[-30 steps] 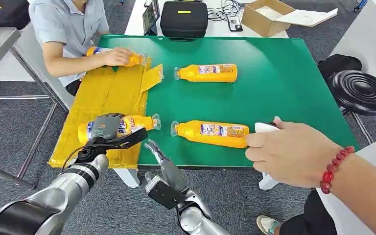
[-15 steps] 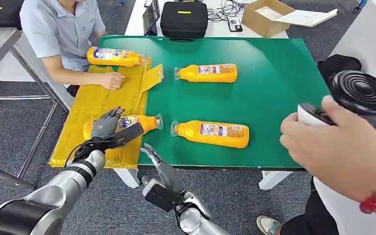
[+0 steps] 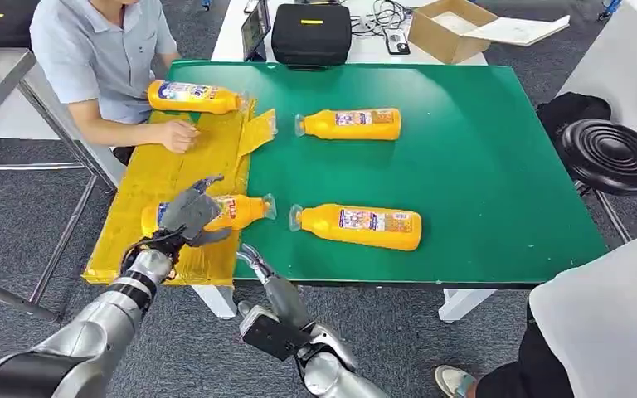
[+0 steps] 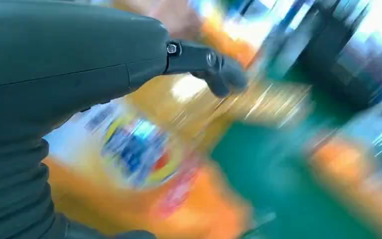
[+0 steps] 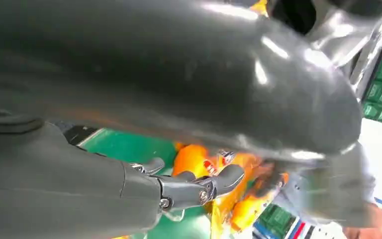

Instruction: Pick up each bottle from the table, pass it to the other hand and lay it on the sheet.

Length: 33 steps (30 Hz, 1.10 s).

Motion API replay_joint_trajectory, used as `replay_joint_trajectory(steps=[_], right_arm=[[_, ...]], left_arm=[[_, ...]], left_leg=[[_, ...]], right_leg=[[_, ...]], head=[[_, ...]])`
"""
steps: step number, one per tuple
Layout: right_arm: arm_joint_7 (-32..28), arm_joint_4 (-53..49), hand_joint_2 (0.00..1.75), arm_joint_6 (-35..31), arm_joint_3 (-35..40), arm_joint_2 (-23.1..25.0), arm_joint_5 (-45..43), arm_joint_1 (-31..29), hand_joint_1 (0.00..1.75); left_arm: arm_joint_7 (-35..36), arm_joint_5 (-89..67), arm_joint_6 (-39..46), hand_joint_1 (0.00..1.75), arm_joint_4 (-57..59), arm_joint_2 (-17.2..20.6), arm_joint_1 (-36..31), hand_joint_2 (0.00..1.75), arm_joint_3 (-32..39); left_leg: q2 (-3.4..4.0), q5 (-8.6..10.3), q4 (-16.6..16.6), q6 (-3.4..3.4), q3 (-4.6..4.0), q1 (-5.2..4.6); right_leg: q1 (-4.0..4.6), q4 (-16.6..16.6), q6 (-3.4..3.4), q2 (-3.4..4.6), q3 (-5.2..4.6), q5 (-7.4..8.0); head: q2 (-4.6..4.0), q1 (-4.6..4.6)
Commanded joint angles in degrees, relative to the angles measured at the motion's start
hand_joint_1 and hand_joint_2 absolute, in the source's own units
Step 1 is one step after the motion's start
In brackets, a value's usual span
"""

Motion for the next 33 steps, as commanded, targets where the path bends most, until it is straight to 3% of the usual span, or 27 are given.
replay_joint_trajectory(steps=[1, 6, 8, 10, 11, 13, 14, 18, 19, 23, 33], right_arm=[[0.0, -2.83, 1.75, -4.13, 3.11, -2.33, 0.57, 0.96, 0.0], [0.0, -9.27, 1.75, -9.55, 1.2, -5.13, 1.32, 2.96, 0.0], [0.0, -9.62, 1.75, -15.6, -0.29, -8.2, 8.89, 2.19, 0.0], [0.0, -11.49, 1.75, -11.83, -5.22, -8.72, 11.68, 2.67, 0.0], [4.28, -10.53, 1.75, -15.04, -6.05, -10.58, 18.49, 1.34, 0.0], [2.78, -10.14, 1.75, -12.41, -9.31, -10.66, 19.66, 1.48, 0.0], [8.13, -7.96, 1.75, -17.56, -9.96, -11.98, 26.65, 0.16, 0.0], [17.26, 3.61, 1.75, -17.21, -17.61, -18.12, 36.02, -6.73, 0.0], [14.83, 5.86, 1.75, -16.96, -19.71, -18.17, 36.09, -7.63, 0.0], [17.29, 12.8, 1.75, -18.34, -23.53, -17.85, 39.64, -10.68, 0.0], [18.68, 19.06, 1.75, -17.07, -25.28, -15.77, 41.81, -13.67, 0.0]], left_arm=[[-0.35, 28.44, -4.78, 0.0, -44.62, -4.55, 17.13, 1.75, 3.01], [-1.1, 35.96, -5.94, 0.0, -56.36, -2.75, 24.13, 1.75, 1.47], [-3.13, 36.62, -3.89, 0.0, -61.79, -3.44, 27.01, 1.75, 2.31], [-2.43, 36.66, -2.83, 0.0, -63.06, -3.04, 27.0, 1.75, 1.63], [-1.57, 38.53, -2.71, 0.0, -63.5, -3.53, 27.34, 1.75, 2.31], [-1.53, 38.75, -2.62, 0.0, -63.4, -3.47, 27.47, 1.75, 2.44], [-1.68, 39.88, -2.96, 0.0, -63.98, -3.82, 28.19, 1.75, 2.85], [-2.82, 40.51, -4.63, 0.0, -68.56, -4.46, 33.26, 1.75, 2.66], [-2.85, 40.49, -4.59, 0.0, -68.83, -4.66, 33.57, 1.75, 2.53], [-3.05, 40.11, -5.01, 0.0, -68.36, -4.84, 33.96, 1.75, 1.6], [-3.09, 38.45, -2.37, 0.0, -64.03, -5.98, 30.59, 1.75, -0.01]], left_leg=[[0.0, -0.16, -0.02, 0.01, 0.19, 0.01], [0.2, -0.24, -0.02, -0.04, 0.15, -0.01], [0.25, -0.42, 0.02, -0.11, 0.4, 0.05], [0.16, -0.21, -0.03, -0.07, 0.03, 0.01], [0.15, -0.28, -0.01, -0.07, 0.17, 0.02], [0.01, -0.25, 0.03, -0.06, 0.11, 0.0], [-0.06, -0.16, -0.01, -0.05, 0.0, 0.0], [0.02, -0.11, -0.08, 0.0, 0.01, -0.06], [0.05, -0.15, -0.07, 0.0, 0.1, -0.06], [-0.01, -0.11, -0.02, 0.05, 0.06, -0.1], [-0.01, -0.14, 0.01, 0.0, 0.11, -0.1]], right_leg=[[0.02, -0.05, -0.04, 0.0, 0.24, -0.15], [0.01, -0.05, -0.03, 0.16, 0.12, -0.15], [0.07, -0.04, -0.1, 0.19, 0.37, -0.28], [0.04, -0.1, -0.03, 0.1, 0.0, -0.09], [0.06, -0.09, -0.06, 0.1, 0.16, -0.16], [0.05, -0.05, -0.05, -0.04, 0.12, -0.19], [0.04, -0.09, -0.03, -0.09, 0.03, -0.12], [-0.05, -0.16, 0.02, 0.03, 0.06, -0.03], [-0.04, -0.16, 0.01, 0.05, 0.16, -0.06], [-0.1, -0.11, 0.06, 0.0, 0.12, -0.03], [-0.01, -0.05, 0.04, -0.01, 0.15, -0.06]], head=[[0.0, -0.02], [0.0, -0.06], [0.0, -0.06], [0.0, -0.06], [0.0, -0.06], [0.0, -0.09], [0.0, -0.04], [0.0, -0.06], [0.0, -0.06], [0.0, -0.06], [0.0, -0.09]])
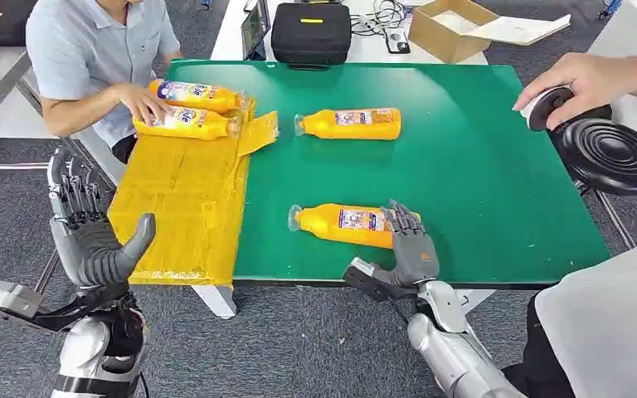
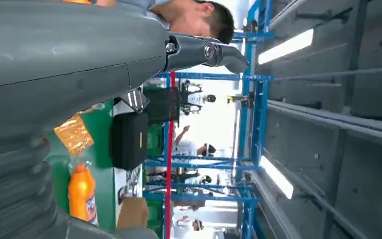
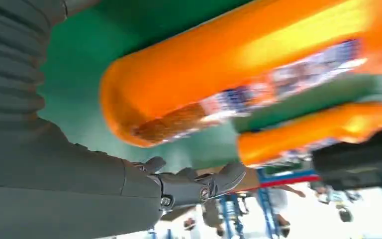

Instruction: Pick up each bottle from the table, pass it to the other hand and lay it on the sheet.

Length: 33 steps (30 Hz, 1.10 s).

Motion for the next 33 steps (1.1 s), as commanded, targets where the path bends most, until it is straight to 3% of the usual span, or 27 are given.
replay_joint_trajectory(steps=[1, 8, 12, 17, 29, 33], right_arm=[[1.17, 12.09, 1.75, 0.32, -3.39, 1.59, 1.53, -5.79, 0.0], [0.06, 16.02, 1.75, 2.14, -3.52, 1.75, 2.49, -6.64, 0.0], [2.37, 18.18, 1.75, -1.84, -3.4, 0.83, 6.24, -8.06, 0.0], [4.67, 19.29, 1.75, 0.72, -3.39, 0.46, 7.42, -10.04, 0.0], [6.51, 19.67, 1.75, 0.0, -2.75, 0.37, 9.22, -10.44, 0.0], [10.12, 20.37, 1.75, -1.16, -3.11, 0.64, 11.87, -11.74, 0.0]], left_arm=[[-0.04, -0.7, 2.7, 0.0, 4.28, -1.9, -3.36, 1.75, -1.39], [1.13, 1.01, 2.42, 0.0, 7.75, -2.03, -6.02, 1.75, -3.17], [1.61, 2.18, 2.13, 0.0, 9.31, -1.92, -7.15, 1.75, -4.41], [2.86, 3.97, 1.57, 0.0, 10.18, -2.15, -8.01, 1.75, -4.7], [3.25, 4.45, 1.75, 0.0, 10.7, -2.23, -8.36, 1.75, -4.84], [5.42, 7.05, 0.74, 0.0, 11.96, -2.18, -8.89, 1.75, -5.77]], left_leg=[[-0.04, -0.03, -0.03, -0.03, 0.15, 0.01], [-0.08, -0.02, -0.03, -0.02, 0.13, 0.05], [-0.13, -0.04, -0.06, -0.03, 0.27, 0.06], [-0.09, -0.06, -0.01, -0.05, 0.25, 0.04], [-0.08, -0.04, -0.02, -0.03, 0.21, 0.06], [-0.09, -0.12, -0.01, -0.06, 0.42, 0.07]], right_leg=[[0.01, -0.01, -0.06, -0.06, 0.15, -0.05], [0.01, -0.01, -0.06, -0.09, 0.16, -0.06], [0.01, -0.04, -0.09, -0.16, 0.31, -0.1], [0.0, 0.02, -0.1, -0.12, 0.28, -0.12], [0.01, -0.02, -0.07, -0.1, 0.24, -0.08], [0.04, 0.0, -0.14, -0.12, 0.44, -0.17]], head=[[0.0, -0.02], [0.0, 0.0], [0.0, 0.0], [0.0, 0.0], [0.0, 0.0], [0.0, 0.0]])
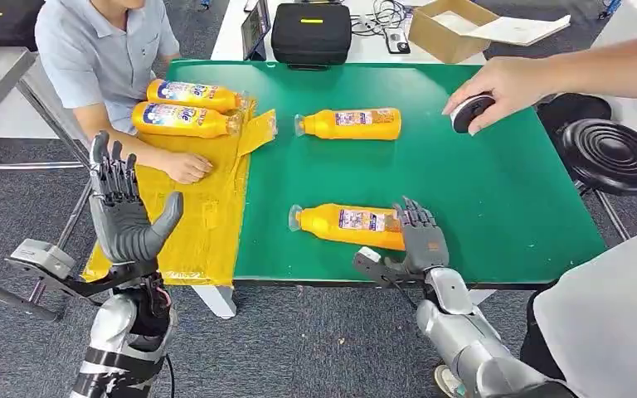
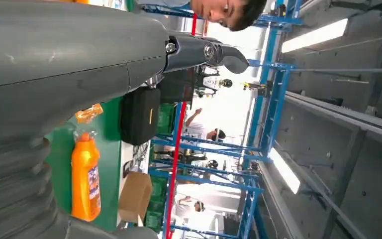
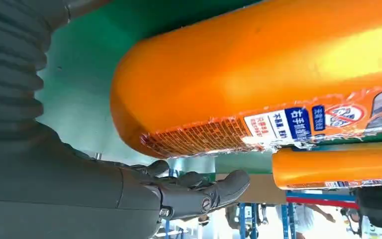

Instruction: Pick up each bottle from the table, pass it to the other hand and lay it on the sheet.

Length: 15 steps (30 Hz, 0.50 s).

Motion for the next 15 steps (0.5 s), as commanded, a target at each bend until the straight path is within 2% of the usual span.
replay_joint_trajectory(steps=[1, 5, 9, 13, 14, 15], right_arm=[[4.99, 5.68, 1.75, 0.24, -0.88, -0.19, 3.29, -4.19, 0.0], [6.64, 5.86, 1.75, 1.62, -1.32, -0.62, 4.47, -6.29, 0.0], [6.88, 6.33, 1.75, 3.98, -2.44, -0.01, 3.8, -5.91, 0.0], [8.47, 7.58, 1.75, 9.09, -4.63, 0.66, 2.14, -5.34, 0.0], [8.44, 7.76, 1.75, 9.92, -4.85, 0.55, 2.13, -5.26, 0.14], [7.49, 9.06, 1.75, 10.99, -5.45, 0.49, 1.57, -5.68, 1.73]], left_arm=[[3.65, 4.43, -2.21, 0.0, 5.5, -0.03, -2.86, 1.75, -1.82], [3.71, 5.02, -1.83, 0.0, 6.03, -0.45, -3.49, 1.75, -1.93], [3.97, 5.5, -1.55, 0.0, 7.8, -0.72, -4.2, 1.75, -1.86], [4.77, 7.49, -1.46, 0.0, 10.54, -1.36, -5.95, 1.75, -0.78], [4.78, 7.52, -1.49, 0.0, 11.0, -1.28, -6.3, 1.75, -0.74], [4.19, 8.12, -1.34, 0.0, 11.44, -0.96, -6.7, 1.75, -1.33]], left_leg=[[-0.08, -0.05, -0.01, -0.04, 0.19, 0.01], [-0.07, -0.02, 0.0, -0.02, 0.1, -0.03], [-0.08, -0.06, 0.01, -0.02, 0.19, -0.01], [-0.08, -0.09, -0.03, -0.05, 0.3, 0.02], [-0.14, -0.04, -0.02, -0.04, 0.23, 0.02], [-0.12, -0.01, -0.03, -0.03, 0.18, 0.03]], right_leg=[[0.02, 0.01, -0.09, -0.09, 0.21, -0.09], [-0.02, 0.03, -0.05, -0.08, 0.1, -0.06], [0.0, 0.04, -0.08, -0.1, 0.21, -0.11], [0.03, 0.0, -0.1, -0.1, 0.32, -0.13], [0.03, 0.0, -0.08, -0.16, 0.27, -0.1], [0.04, -0.03, -0.06, -0.14, 0.22, -0.06]], head=[[0.0, 0.0], [0.0, 0.0], [0.0, 0.0], [0.0, 0.0], [0.0, 0.0], [0.0, -0.02]])
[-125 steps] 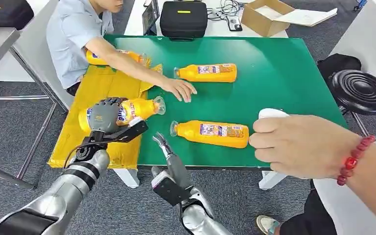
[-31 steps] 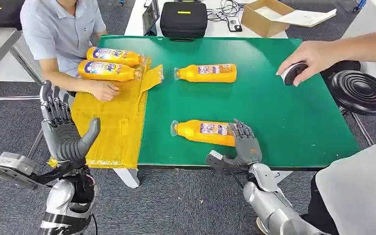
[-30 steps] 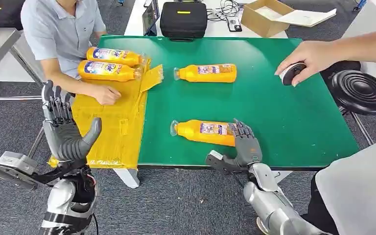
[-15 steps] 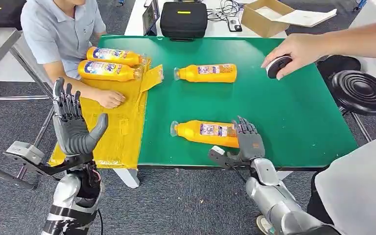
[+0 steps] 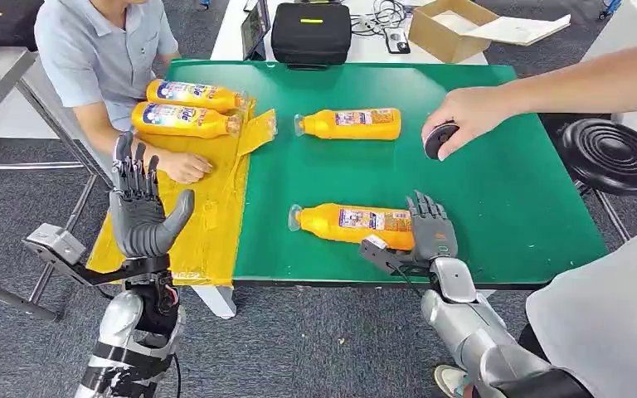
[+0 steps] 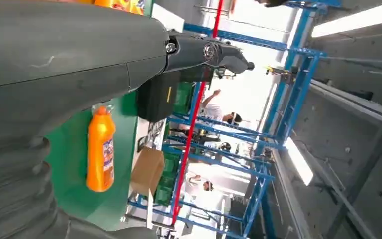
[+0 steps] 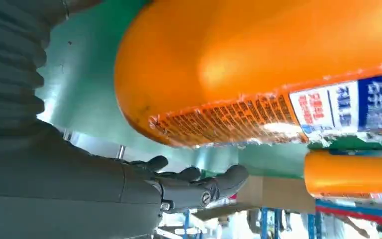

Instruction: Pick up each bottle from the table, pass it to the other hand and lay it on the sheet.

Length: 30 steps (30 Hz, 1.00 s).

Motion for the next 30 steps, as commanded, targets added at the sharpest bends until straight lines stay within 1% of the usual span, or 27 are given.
replay_joint_trajectory(steps=[1, 4, 5, 7, 8, 11, 14, 18, 20, 21, 24, 27, 28, 29, 30], right_arm=[[0.52, 6.67, 1.75, 7.46, -5.19, 0.5, -2.29, -2.13, 1.75], [0.29, 6.51, 1.75, 7.93, -5.68, 0.51, -2.72, -2.0, 1.75], [0.16, 6.47, 1.75, 7.91, -5.7, 0.53, -2.72, -1.96, 1.75], [-0.18, 6.37, 1.75, 7.68, -6.24, 0.74, -3.12, -1.8, 1.75], [-0.18, 6.37, 1.75, 7.68, -6.24, 0.74, -3.12, -1.8, 1.75], [-0.23, 6.52, 1.75, 8.06, -6.29, 0.88, -3.19, -1.82, 1.75], [-1.86, 6.23, 1.75, 8.26, -7.05, 1.2, -3.94, -1.61, 1.75], [-1.86, 6.23, 1.75, 8.26, -7.05, 1.2, -3.94, -1.61, 1.75], [-3.53, 5.98, 1.75, 8.31, -8.62, 1.62, -5.55, -1.37, 1.75], [-4.55, 5.88, 1.75, 8.74, -9.9, 1.9, -6.91, -1.25, 1.75], [-8.81, 5.23, 1.75, 9.76, -14.61, 3.15, -11.96, -0.75, 1.75], [-14.72, 4.19, 1.75, 10.42, -18.87, 4.46, -16.81, -0.22, 1.75], [-17.07, 3.76, 1.75, 10.04, -20.3, 4.86, -18.49, -0.16, 1.75], [-18.18, 3.42, 1.75, 9.98, -20.98, 5.06, -19.34, -0.13, 1.75], [-18.18, 3.38, 1.75, 10.03, -20.99, 5.1, -19.35, -0.21, 1.75]], left_arm=[[0.5, 2.32, 0.1, 0.0, 8.64, -0.52, -5.25, 1.75, -0.14], [0.51, 2.32, 0.09, 0.0, 8.91, -0.59, -5.41, 1.75, -0.07], [0.51, 2.32, 0.09, 0.0, 8.97, -0.56, -5.49, 1.75, -0.03], [0.51, 2.32, 0.08, 0.0, 9.45, -0.51, -5.88, 1.75, 0.18], [0.51, 2.32, 0.08, 0.0, 9.45, -0.51, -5.88, 1.75, 0.18], [0.51, 2.32, 0.08, 0.0, 9.49, -0.49, -6.02, 1.75, 0.25], [0.48, 2.31, 0.03, 0.0, 9.5, -0.53, -6.17, 1.75, 0.46], [0.48, 2.31, 0.03, 0.0, 9.5, -0.53, -6.17, 1.75, 0.46], [0.45, 2.31, 0.04, 0.0, 9.21, -0.52, -5.98, 1.75, 0.8], [0.36, 2.31, 0.03, 0.0, 9.05, -0.56, -5.89, 1.75, 1.01], [-0.21, 1.91, 0.1, 0.0, 8.47, -0.53, -5.4, 1.75, 1.63], [-1.13, 1.19, 0.46, 0.0, 7.64, -0.39, -4.41, 1.75, 2.64], [-1.8, 0.78, 0.45, 0.0, 7.03, -0.36, -3.79, 1.75, 3.07], [-2.08, 0.59, 0.44, 0.0, 6.7, -0.35, -3.44, 1.75, 3.29], [-2.1, 0.58, 0.44, 0.0, 6.66, -0.27, -3.31, 1.75, 3.37]], left_leg=[[-0.11, -0.06, -0.03, -0.05, 0.26, 0.03], [-0.14, -0.05, -0.03, -0.05, 0.29, 0.02], [-0.08, -0.01, -0.03, -0.03, 0.17, 0.01], [-0.11, -0.07, -0.04, -0.05, 0.34, 0.02], [-0.11, -0.03, -0.03, -0.03, 0.22, 0.02], [-0.09, -0.04, -0.04, -0.03, 0.31, 0.03], [-0.1, -0.09, -0.05, -0.06, 0.44, 0.04], [-0.1, -0.02, -0.05, -0.03, 0.29, 0.01], [-0.1, -0.09, -0.04, -0.06, 0.44, 0.04], [-0.07, -0.06, -0.03, -0.04, 0.34, 0.03], [-0.07, -0.13, -0.02, -0.07, 0.5, 0.06], [0.01, -0.11, -0.05, -0.06, 0.45, 0.05], [0.04, -0.15, -0.06, -0.08, 0.56, 0.06], [0.09, -0.15, -0.09, -0.08, 0.58, 0.05], [0.11, -0.08, -0.07, -0.06, 0.38, 0.03]], right_leg=[[0.04, -0.03, -0.09, -0.13, 0.3, -0.1], [0.04, -0.03, -0.11, -0.16, 0.34, -0.1], [0.02, -0.03, -0.06, -0.1, 0.2, -0.05], [0.04, -0.03, -0.12, -0.13, 0.38, -0.11], [0.02, -0.03, -0.07, -0.12, 0.26, -0.07], [0.03, -0.05, -0.08, -0.11, 0.35, -0.07], [0.05, -0.04, -0.13, -0.11, 0.48, -0.13], [0.02, -0.04, -0.07, -0.11, 0.32, -0.06], [0.06, -0.04, -0.13, -0.12, 0.48, -0.13], [0.04, -0.03, -0.09, -0.09, 0.37, -0.09], [0.07, -0.03, -0.16, -0.1, 0.55, -0.16], [0.06, -0.06, -0.13, -0.01, 0.47, -0.11], [0.08, -0.06, -0.16, 0.01, 0.57, -0.15], [0.07, -0.07, -0.16, 0.05, 0.56, -0.13], [0.05, -0.05, -0.1, 0.08, 0.36, -0.06]], head=[[0.0, 0.0], [0.0, 0.0], [0.0, -0.02], [0.0, 0.0], [0.0, 0.0], [0.0, 0.0], [0.0, 0.0], [0.0, 0.0], [0.0, 0.0], [0.0, 0.0], [0.0, 0.0], [0.0, 0.0], [0.0, 0.0], [0.0, 0.0], [0.0, 0.0]])
